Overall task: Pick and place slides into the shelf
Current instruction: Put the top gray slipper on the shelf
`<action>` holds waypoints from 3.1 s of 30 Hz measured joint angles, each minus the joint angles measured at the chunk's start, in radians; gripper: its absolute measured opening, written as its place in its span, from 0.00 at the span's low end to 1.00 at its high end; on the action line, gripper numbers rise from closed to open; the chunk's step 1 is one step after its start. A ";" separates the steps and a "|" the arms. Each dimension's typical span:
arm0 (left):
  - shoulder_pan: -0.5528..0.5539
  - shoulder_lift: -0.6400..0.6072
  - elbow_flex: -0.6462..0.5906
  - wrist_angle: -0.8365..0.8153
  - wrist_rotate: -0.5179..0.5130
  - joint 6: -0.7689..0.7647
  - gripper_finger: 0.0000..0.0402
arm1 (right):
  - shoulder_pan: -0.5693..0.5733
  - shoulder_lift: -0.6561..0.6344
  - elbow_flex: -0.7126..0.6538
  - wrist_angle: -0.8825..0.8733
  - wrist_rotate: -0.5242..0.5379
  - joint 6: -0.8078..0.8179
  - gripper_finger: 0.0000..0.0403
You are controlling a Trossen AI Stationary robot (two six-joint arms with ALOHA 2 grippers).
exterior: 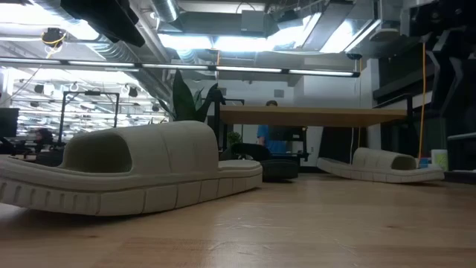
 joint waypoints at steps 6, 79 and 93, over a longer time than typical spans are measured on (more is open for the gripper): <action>-0.002 0.000 0.000 0.000 0.000 0.001 0.00 | 0.000 -0.016 -0.058 0.020 0.009 -0.034 0.42; 0.012 -0.001 -0.001 0.001 0.000 0.001 0.00 | -0.425 -0.278 -0.521 0.485 -0.126 -0.487 0.33; 0.012 -0.001 -0.001 0.001 0.000 0.001 0.00 | -0.432 -0.234 -0.521 0.497 -0.125 -0.491 0.26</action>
